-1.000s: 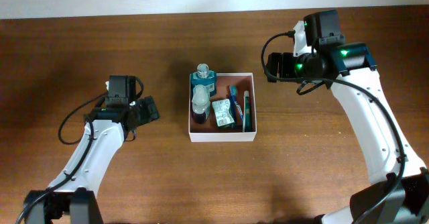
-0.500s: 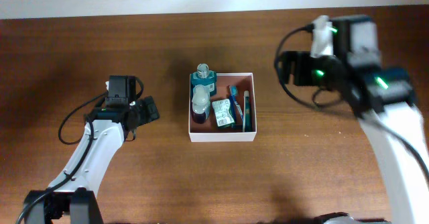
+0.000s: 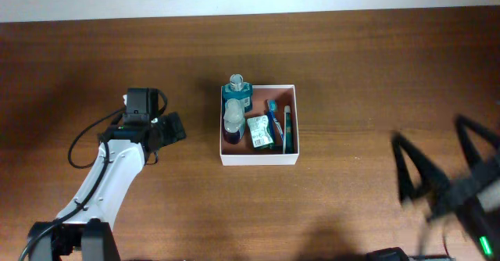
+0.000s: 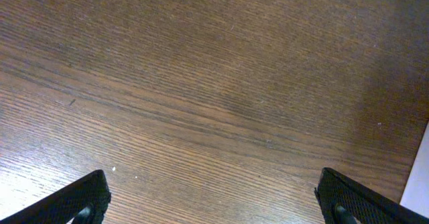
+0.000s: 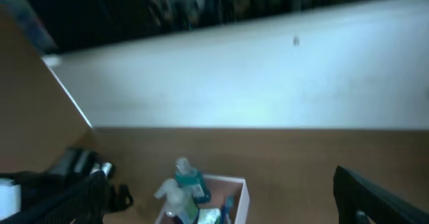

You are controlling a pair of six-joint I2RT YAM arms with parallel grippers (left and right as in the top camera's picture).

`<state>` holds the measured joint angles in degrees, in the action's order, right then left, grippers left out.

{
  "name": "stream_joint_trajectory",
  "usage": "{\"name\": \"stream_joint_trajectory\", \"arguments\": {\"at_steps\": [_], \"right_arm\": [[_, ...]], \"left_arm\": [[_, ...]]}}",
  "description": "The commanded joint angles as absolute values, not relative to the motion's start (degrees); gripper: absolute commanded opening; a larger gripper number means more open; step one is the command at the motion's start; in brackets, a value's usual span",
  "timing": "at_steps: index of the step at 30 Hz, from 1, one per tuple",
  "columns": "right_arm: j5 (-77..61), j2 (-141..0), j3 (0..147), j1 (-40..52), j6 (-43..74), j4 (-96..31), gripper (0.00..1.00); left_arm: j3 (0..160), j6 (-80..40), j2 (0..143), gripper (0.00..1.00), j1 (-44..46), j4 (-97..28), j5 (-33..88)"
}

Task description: Pack container

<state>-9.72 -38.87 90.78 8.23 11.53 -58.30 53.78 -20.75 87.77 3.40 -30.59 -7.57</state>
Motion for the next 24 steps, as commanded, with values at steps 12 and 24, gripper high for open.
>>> {"name": "stream_joint_trajectory", "arguments": {"at_steps": [12,24], "right_arm": [[-8.34,-11.62,71.83,7.84,10.92,-58.26,0.98],[-8.38,-3.86,49.84,5.43,10.94,-49.1,0.98]], "left_arm": [[53.49,-20.25,88.18,0.99,3.31,-30.61,-7.97],[53.49,-20.25,88.18,0.99,3.31,-30.63,-7.97]]}}
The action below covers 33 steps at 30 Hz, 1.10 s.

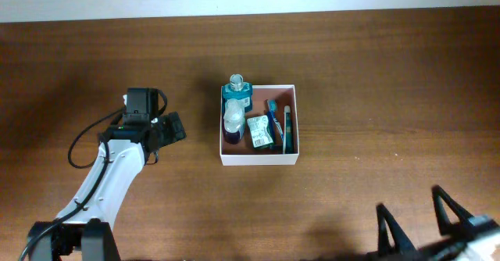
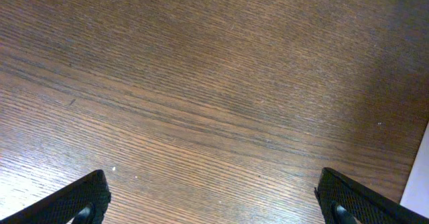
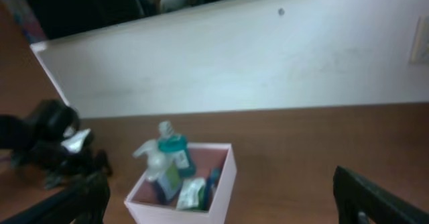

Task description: Pack container

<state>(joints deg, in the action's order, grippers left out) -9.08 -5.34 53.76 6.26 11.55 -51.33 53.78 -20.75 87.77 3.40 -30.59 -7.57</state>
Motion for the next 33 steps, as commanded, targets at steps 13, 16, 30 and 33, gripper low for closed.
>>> {"name": "stream_joint_trajectory", "arguments": {"at_steps": [13,16,30,33], "right_arm": [[-8.36,-0.23,27.75,5.17,4.08,-21.98,0.98],[-8.38,-0.23,22.96,5.17,-2.7,-14.0,0.98],[-8.38,-0.23,6.04,4.32,-10.26,2.83,0.98],[-8.38,-0.23,4.1,3.92,-10.26,3.92,0.98]], "left_arm": [[53.49,-20.25,88.18,1.0,3.31,-30.61,-7.97],[53.49,-20.25,88.18,0.99,3.31,-30.61,-7.97],[53.49,-20.25,88.18,0.99,3.31,-30.61,-7.97],[53.49,-20.25,88.18,0.99,3.31,-30.61,-7.97]]}}
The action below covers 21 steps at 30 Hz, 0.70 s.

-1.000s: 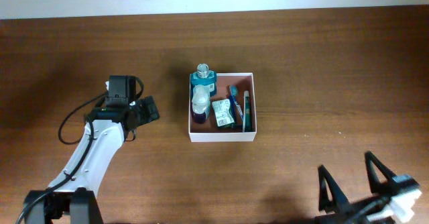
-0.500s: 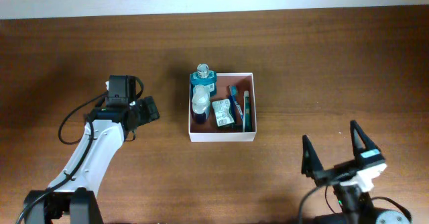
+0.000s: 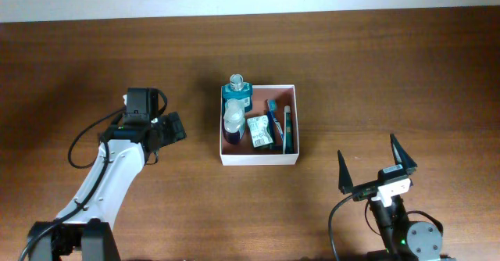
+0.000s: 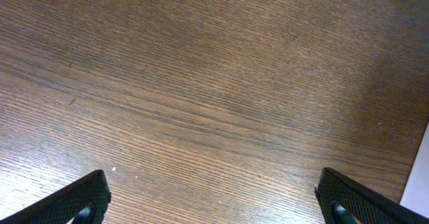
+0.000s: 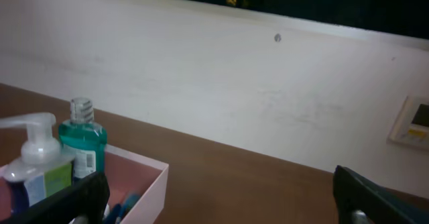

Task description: Pack container

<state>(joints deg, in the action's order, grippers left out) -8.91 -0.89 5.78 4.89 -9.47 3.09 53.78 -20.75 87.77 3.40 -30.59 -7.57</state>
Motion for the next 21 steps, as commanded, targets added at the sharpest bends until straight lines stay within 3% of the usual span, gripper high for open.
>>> {"name": "stream_joint_trajectory", "arguments": {"at_steps": [1,21], "right_arm": [[-8.43,-0.23,3.57,3.62,-10.24,3.9,0.98],[-5.32,-0.21,0.32,1.37,-10.31,-4.08,0.98]], "left_arm": [[53.49,-20.25,88.18,1.0,3.31,-30.61,-7.97],[53.49,-20.25,88.18,0.99,3.31,-30.61,-7.97]]}}
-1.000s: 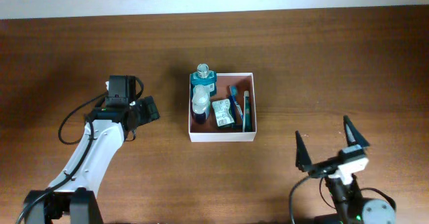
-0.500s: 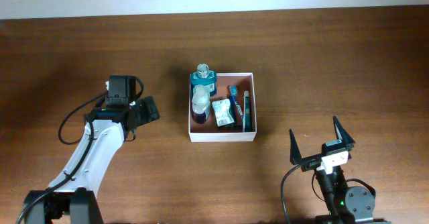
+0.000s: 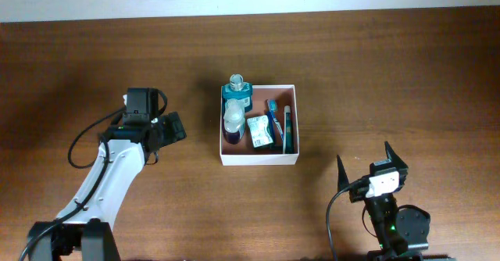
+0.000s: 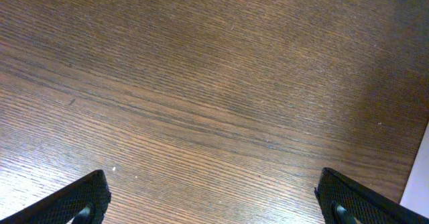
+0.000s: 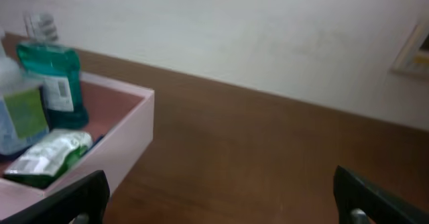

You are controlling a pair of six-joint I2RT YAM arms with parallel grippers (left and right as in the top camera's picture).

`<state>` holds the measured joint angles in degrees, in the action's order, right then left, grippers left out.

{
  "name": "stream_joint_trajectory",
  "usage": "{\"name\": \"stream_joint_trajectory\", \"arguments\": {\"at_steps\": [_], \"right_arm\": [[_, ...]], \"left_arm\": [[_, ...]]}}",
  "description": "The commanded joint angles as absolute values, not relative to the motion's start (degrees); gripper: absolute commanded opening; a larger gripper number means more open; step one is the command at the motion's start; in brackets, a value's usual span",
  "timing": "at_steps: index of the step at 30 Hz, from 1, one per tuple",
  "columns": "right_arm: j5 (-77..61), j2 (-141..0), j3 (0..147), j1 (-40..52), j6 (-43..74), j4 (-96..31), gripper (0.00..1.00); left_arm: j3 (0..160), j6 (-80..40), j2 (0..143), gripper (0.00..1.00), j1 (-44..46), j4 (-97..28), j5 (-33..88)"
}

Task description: Pack container

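Note:
A white box (image 3: 258,158) with a pink floor stands mid-table. Inside are a teal mouthwash bottle (image 3: 237,91), a clear pump bottle (image 3: 233,120), a green packet (image 3: 259,131) and a blue toothbrush (image 3: 273,114). In the right wrist view the box (image 5: 124,150) sits at the left with the mouthwash bottle (image 5: 55,76) and the packet (image 5: 53,153). My left gripper (image 3: 175,128) hangs open over bare wood left of the box; its wrist view shows it (image 4: 213,200) empty. My right gripper (image 3: 364,169) is open and empty at the front right, low over the table.
A white wall (image 5: 234,29) runs along the table's far edge. A thin white strip of the box's side (image 4: 421,177) shows at the right edge of the left wrist view. Dark wood table (image 3: 391,81) spreads on both sides of the box.
My right gripper has shifted slightly left and tipped lower toward the table, so the box looks nearer in its view. The left arm and the box's contents have not moved.
My right gripper was blurred at the table's right edge, open and empty. It then stood at the front right corner, then nearer the front middle-right. Now it rests there, low. The left gripper stayed open left of the box throughout, and the box stayed packed.

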<state>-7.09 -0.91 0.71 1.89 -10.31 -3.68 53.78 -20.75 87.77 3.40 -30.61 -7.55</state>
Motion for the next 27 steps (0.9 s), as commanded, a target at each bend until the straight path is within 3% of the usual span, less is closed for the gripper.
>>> {"name": "stream_joint_trajectory", "arguments": {"at_steps": [1,27], "right_arm": [[-5.19,-0.21,0.32,1.37,-10.33,-4.08,0.98],[-4.67,-0.25,0.32,1.37,-10.28,-4.08,0.98]], "left_arm": [[53.49,-20.25,88.18,0.99,3.31,-30.61,-7.97],[53.49,-20.25,88.18,1.0,3.31,-30.61,-7.97]]}}
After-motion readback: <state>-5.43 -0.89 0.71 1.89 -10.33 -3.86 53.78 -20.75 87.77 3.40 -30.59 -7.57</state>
